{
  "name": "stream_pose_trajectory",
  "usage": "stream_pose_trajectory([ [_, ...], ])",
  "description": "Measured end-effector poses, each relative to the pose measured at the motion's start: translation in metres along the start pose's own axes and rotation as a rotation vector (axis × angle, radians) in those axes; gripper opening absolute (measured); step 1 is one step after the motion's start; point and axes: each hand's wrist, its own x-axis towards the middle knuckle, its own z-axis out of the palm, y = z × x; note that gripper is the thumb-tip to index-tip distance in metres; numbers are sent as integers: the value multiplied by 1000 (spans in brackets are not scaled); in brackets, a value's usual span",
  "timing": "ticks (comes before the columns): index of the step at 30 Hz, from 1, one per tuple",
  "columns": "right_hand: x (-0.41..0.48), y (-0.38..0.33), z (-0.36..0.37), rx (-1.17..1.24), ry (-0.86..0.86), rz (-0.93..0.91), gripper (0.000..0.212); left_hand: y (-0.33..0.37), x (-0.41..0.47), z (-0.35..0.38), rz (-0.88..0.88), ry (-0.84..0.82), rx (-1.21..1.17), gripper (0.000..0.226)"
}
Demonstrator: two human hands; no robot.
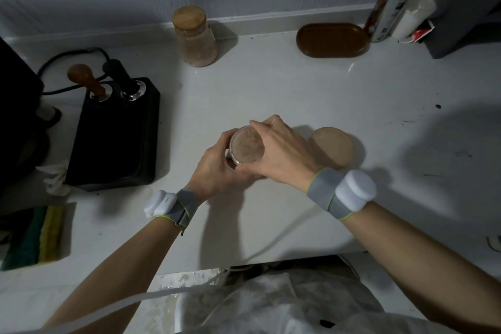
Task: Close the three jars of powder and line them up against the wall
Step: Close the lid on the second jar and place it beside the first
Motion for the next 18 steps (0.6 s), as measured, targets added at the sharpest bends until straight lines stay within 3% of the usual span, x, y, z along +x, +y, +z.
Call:
stream_pose_trajectory([
  [4,4,3,2,46,-57,-71,100,-5,6,-3,9,5,24,97],
  [10,4,-3,6,-37,67,-26,96,-13,6,1,17,63,23,92],
  [18,20,-10,5,-56,104,-18,90,-15,25,-8,20,87,59,92],
])
